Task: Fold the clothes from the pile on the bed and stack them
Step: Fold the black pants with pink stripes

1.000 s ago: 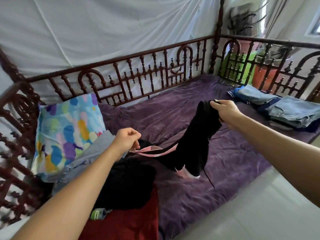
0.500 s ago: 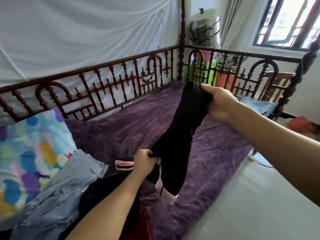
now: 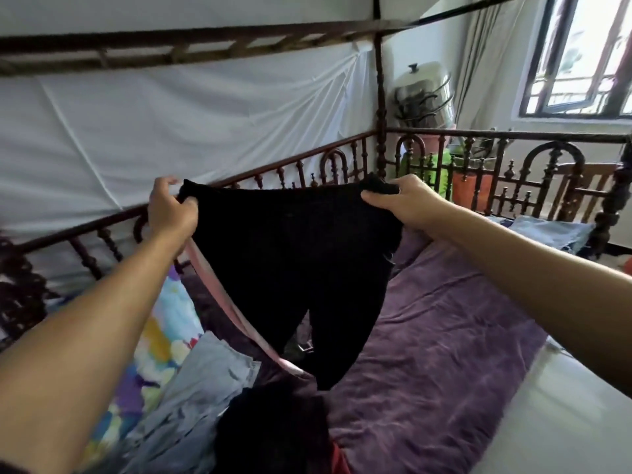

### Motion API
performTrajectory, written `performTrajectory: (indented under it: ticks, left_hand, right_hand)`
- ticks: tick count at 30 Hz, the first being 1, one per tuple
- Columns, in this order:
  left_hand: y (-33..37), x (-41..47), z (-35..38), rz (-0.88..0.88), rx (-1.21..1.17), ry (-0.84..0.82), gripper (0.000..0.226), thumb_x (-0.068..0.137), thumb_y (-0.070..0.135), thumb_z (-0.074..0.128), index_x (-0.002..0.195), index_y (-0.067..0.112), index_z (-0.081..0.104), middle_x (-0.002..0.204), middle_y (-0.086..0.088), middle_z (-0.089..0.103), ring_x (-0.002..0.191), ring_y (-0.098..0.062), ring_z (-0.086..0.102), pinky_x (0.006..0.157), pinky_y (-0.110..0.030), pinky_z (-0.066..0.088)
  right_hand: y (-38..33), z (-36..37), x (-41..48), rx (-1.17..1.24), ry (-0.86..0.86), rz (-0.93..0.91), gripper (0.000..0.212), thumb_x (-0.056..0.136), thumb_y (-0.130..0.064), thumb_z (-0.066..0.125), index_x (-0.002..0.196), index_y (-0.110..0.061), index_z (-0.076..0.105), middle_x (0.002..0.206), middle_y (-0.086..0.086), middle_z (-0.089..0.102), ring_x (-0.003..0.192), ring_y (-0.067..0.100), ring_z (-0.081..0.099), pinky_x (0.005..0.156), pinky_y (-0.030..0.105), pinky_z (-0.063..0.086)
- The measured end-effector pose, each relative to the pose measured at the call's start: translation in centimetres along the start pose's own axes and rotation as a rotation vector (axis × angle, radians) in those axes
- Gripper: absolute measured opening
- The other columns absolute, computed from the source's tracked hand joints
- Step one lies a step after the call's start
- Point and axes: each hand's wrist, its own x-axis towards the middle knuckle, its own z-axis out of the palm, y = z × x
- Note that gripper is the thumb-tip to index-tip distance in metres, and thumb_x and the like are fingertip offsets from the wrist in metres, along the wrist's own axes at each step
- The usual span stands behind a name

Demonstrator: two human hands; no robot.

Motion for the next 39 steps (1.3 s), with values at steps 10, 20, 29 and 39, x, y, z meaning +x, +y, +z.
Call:
performTrajectory:
  ticks: [10,20,29,39]
  left_hand:
    - [6.9,6.8,-9.2,0.171,-0.017,0.418,0.026,0.088,0.009,0.034,0.099,0.018,0.056,0.104,-0.009,0.063,0.103,-0.025,0.055,0.090,-0.030,0.037]
    - [2.4,5.2,2.5,0.104,0.162,0.055,0.026,0.092,0.010,0.042,0.114,0.003,0.054,0.116,-0.024,0.059,0.110,-0.041,0.053,0.086,-0.041,0.041]
    - [5.5,1.4,22.0,0.152,0.150,-0.299,0.023,0.085,0.000,0.049,0.103,0.004,0.063,0.106,-0.018,0.066,0.099,-0.036,0.060,0.080,-0.035,0.045]
    - [11.8,-4.8,47.2,0.176,0.262,-0.565,0.017,0.085,0.004,0.054,0.094,0.013,0.065,0.088,-0.011,0.067,0.081,-0.033,0.061,0.066,-0.036,0.048]
  right_hand:
    - [-11.2,3.0,1.7,0.151,0.185,-0.385,0.042,0.088,-0.034,0.068,0.059,-0.008,0.051,0.054,-0.003,0.042,0.048,0.007,0.043,0.050,0.022,0.032]
    - [0.8,1.5,5.0,-0.096,0.309,-0.206,0.045,0.087,-0.044,0.063,0.061,-0.009,0.052,0.054,-0.002,0.043,0.051,0.012,0.041,0.052,0.031,0.032]
    - [17.3,-8.7,5.8,-0.157,0.323,0.111,0.033,0.078,-0.040,0.070,0.065,-0.011,0.061,0.061,0.005,0.060,0.059,0.016,0.054,0.062,0.038,0.048]
    - [33.9,-24.9,9.0,-0.363,0.285,0.322,0.023,0.076,-0.033,0.071,0.057,-0.032,0.059,0.061,-0.007,0.061,0.067,0.017,0.061,0.065,0.034,0.047]
